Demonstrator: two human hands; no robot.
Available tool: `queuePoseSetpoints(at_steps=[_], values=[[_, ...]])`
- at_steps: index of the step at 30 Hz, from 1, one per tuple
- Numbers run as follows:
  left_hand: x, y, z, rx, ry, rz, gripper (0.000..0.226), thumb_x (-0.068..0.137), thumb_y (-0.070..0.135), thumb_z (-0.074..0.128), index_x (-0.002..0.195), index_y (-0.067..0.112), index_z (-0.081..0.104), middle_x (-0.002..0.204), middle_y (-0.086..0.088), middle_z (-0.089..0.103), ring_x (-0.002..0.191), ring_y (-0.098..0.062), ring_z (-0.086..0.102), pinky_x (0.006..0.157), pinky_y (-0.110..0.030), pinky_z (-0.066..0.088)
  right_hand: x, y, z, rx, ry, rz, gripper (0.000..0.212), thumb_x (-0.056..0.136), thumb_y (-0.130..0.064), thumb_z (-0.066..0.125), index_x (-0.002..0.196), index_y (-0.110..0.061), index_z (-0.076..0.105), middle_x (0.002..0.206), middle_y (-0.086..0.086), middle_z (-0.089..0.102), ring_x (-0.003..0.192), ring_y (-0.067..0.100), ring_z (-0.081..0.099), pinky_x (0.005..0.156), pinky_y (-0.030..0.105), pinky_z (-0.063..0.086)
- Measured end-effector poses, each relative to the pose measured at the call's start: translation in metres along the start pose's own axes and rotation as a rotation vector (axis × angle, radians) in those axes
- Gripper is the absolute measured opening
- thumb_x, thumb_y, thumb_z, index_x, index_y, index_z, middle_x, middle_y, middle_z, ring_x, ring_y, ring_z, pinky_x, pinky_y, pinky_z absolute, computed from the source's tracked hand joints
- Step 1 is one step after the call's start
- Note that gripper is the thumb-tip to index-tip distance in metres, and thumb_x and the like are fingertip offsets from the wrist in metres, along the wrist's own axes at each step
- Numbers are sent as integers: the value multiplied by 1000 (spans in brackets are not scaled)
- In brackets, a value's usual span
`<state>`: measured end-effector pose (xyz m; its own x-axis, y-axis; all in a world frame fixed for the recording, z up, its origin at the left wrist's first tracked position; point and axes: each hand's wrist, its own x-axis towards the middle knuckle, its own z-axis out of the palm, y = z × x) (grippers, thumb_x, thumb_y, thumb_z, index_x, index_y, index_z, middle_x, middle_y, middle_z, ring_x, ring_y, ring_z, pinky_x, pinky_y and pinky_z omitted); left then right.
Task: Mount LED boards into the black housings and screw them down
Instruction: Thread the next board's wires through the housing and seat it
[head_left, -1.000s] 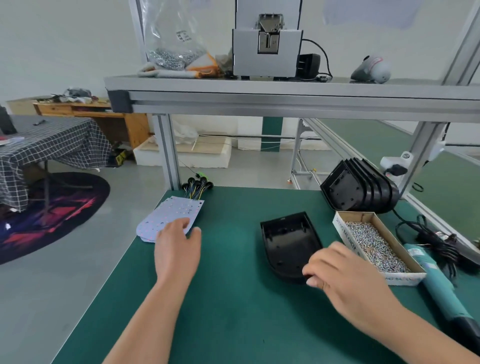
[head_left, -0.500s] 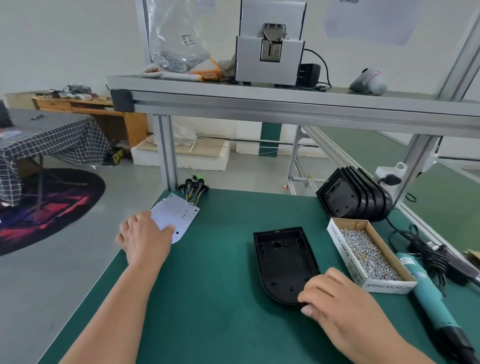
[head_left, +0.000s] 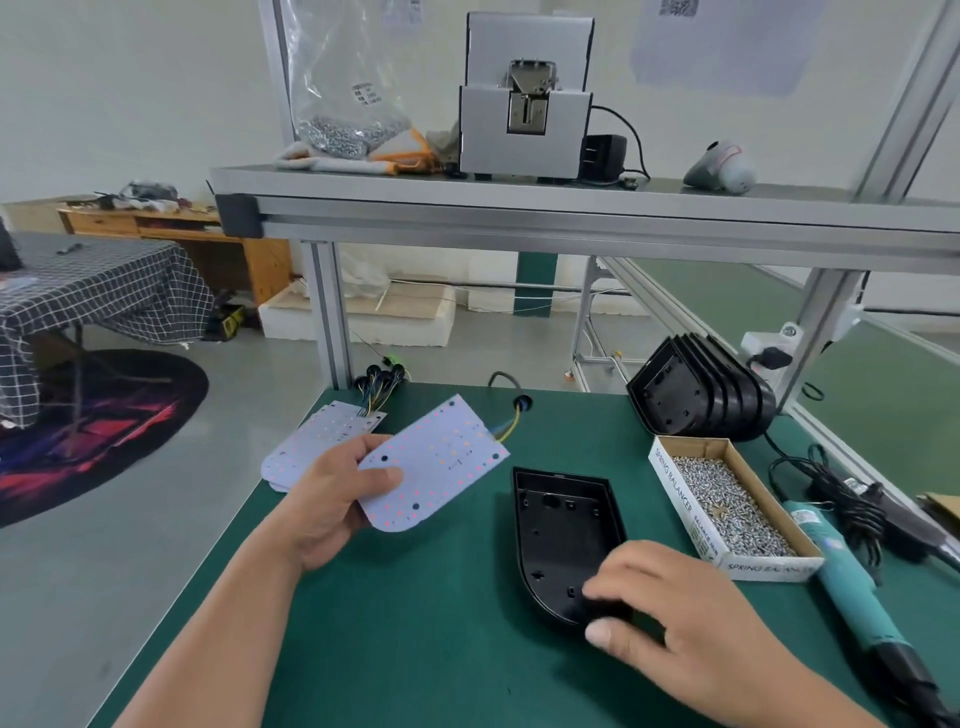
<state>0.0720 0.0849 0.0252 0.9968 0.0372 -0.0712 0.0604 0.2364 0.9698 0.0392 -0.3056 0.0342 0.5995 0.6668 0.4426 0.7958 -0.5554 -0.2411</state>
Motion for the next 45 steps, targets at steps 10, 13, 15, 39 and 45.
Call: queuePoseSetpoints(at_steps=[10, 13, 15, 39, 45], values=[[-14, 8, 31, 107, -442, -143, 68, 74, 10, 81, 139, 6, 63, 137, -28, 66, 111, -41, 68, 91, -45, 57, 63, 58, 0, 116, 214, 352, 64, 103, -12, 63, 159, -29, 35, 145, -27, 35, 122, -6, 50, 99, 14, 41], [-15, 7, 36, 114, -473, -150, 61, 77, 7, 79, 136, 5, 64, 136, -30, 65, 108, -41, 70, 89, -44, 59, 85, 71, 0, 54, 113, 248, 71, 102, 0, 58, 164, -23, 32, 166, -14, 26, 150, 5, 31, 120, 38, 39], [-15, 8, 36, 119, -508, -169, 60, 78, 11, 82, 134, 5, 62, 135, -30, 66, 107, -40, 69, 88, -44, 59, 97, 77, 0, 74, 50, 236, 72, 101, 5, 55, 164, -23, 34, 171, -12, 22, 156, 8, 24, 123, 43, 36], [-10, -3, 100, -186, -231, -122, 55, 84, 21, 72, 136, 3, 66, 132, -21, 72, 105, -34, 73, 69, -41, 63, 87, 25, 11, -37, -27, 150, 35, 111, -38, 46, 94, -12, 61, 85, 2, 62, 81, 27, 60, 75, 44, 47], [-7, -9, 105, -267, -243, -106, 41, 88, 22, 71, 128, 10, 74, 131, -18, 73, 102, -30, 75, 71, -41, 62, 88, 6, 4, 80, -18, 93, 23, 108, -27, 55, 93, -11, 59, 82, -6, 48, 74, 14, 44, 69, 29, 34]])
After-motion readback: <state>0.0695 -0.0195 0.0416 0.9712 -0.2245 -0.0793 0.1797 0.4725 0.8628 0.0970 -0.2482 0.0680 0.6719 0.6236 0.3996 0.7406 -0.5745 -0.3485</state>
